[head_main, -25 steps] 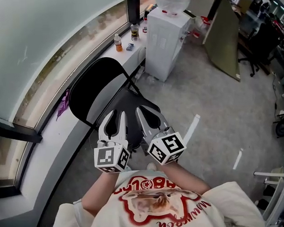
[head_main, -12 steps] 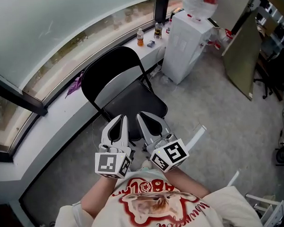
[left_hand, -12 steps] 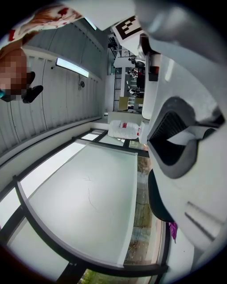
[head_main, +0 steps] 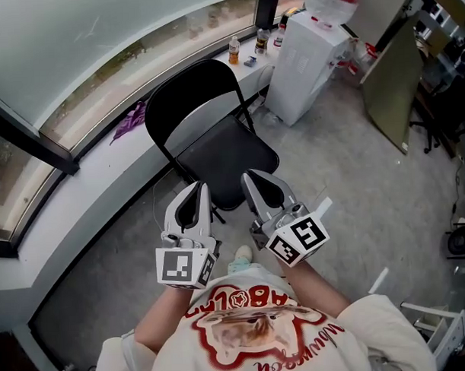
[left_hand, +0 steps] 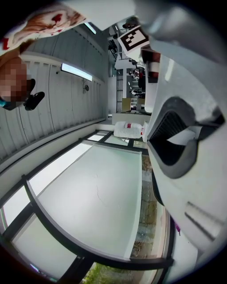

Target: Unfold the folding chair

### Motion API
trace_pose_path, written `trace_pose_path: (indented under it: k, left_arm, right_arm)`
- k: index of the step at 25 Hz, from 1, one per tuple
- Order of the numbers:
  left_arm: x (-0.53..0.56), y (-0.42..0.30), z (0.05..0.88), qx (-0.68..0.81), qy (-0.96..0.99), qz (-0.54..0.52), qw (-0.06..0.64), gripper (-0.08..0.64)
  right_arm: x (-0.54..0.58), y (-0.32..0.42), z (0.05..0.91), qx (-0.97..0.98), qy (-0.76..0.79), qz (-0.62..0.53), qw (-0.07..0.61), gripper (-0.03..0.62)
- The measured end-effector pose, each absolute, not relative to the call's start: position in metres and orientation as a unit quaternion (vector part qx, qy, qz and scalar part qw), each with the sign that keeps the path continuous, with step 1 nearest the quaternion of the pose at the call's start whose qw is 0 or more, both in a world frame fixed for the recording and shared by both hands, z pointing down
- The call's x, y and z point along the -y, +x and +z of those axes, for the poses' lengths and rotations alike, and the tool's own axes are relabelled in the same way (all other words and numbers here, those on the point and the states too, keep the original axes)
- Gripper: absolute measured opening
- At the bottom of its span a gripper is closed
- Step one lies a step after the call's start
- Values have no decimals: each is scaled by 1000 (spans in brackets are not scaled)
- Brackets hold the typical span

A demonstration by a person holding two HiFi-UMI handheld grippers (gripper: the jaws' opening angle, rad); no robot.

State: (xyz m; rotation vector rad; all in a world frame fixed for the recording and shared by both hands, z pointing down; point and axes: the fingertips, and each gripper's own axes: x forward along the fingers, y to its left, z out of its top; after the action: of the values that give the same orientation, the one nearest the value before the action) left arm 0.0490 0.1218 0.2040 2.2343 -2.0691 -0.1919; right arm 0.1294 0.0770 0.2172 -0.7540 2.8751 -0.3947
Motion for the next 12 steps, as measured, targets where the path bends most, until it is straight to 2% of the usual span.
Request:
trace_pose_path:
  k: [7, 12]
  left_arm:
    - [-210, 10, 217, 666, 740, -66, 61, 0]
    - [-255, 10, 225, 640, 761, -66, 81, 0]
  right_arm:
    - [-173, 97, 226, -949, -275, -144, 60, 23]
    - [-250, 84, 231, -949, -286, -127, 38, 23]
